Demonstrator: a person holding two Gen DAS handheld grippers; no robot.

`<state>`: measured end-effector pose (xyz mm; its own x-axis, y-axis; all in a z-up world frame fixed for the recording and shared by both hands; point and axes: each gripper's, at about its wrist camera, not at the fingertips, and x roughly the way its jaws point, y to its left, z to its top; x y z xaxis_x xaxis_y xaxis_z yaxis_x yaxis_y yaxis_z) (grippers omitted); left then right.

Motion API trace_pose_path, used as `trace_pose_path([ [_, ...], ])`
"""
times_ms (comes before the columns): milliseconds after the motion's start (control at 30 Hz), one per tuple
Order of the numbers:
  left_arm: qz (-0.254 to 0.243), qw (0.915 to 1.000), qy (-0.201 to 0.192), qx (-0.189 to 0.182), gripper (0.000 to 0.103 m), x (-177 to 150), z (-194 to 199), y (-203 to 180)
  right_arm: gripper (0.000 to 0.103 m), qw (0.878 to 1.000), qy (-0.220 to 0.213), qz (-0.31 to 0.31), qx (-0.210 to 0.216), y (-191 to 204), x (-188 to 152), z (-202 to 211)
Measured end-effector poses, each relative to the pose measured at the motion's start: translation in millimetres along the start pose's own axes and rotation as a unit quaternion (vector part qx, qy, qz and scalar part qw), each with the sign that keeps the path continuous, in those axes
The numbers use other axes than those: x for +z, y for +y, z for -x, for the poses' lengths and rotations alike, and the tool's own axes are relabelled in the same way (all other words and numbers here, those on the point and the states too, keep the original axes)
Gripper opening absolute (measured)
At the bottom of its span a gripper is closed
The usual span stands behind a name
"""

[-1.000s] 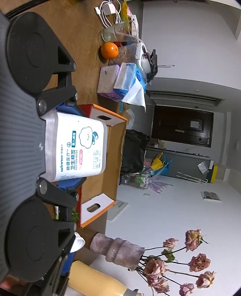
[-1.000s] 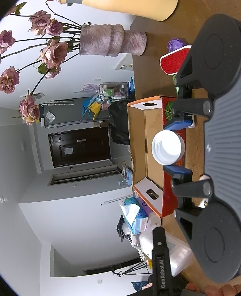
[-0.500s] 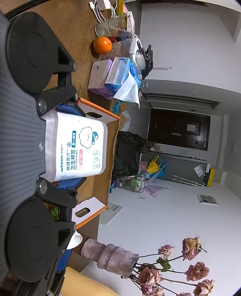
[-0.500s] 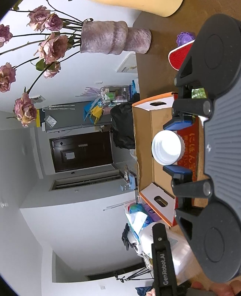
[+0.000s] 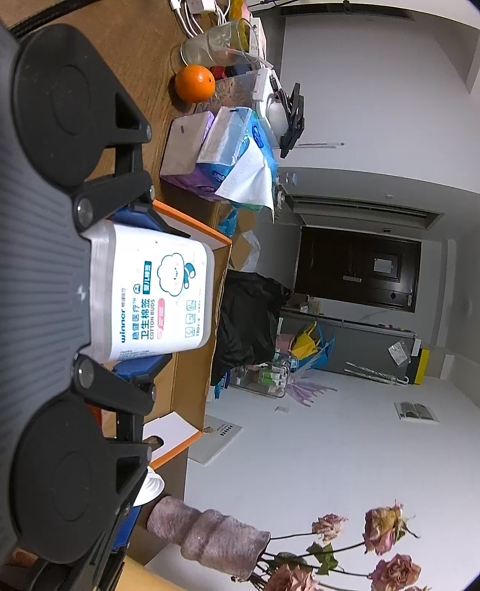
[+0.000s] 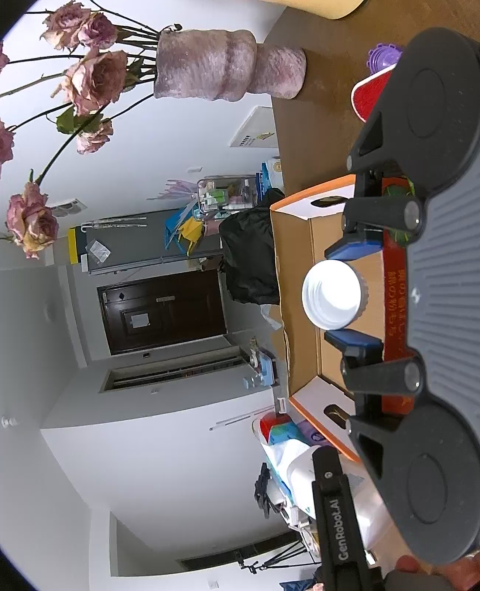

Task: Organize rigid objects
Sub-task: 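Carry the cotton-bud box with the left tool while the right tool carries the cap to the cardboard box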

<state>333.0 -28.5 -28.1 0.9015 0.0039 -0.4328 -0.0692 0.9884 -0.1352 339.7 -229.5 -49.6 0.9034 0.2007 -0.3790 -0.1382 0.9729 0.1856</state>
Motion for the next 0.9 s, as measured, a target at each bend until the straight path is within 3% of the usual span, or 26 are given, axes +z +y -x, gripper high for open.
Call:
trace_pose_path([
  [900,-0.019,0.9991,0.019,0.033,0.066,17.3,-92.2,-17.5,0.039,1.000,0.003,0.011,-0.026,-4.9,11.1,-82.2],
])
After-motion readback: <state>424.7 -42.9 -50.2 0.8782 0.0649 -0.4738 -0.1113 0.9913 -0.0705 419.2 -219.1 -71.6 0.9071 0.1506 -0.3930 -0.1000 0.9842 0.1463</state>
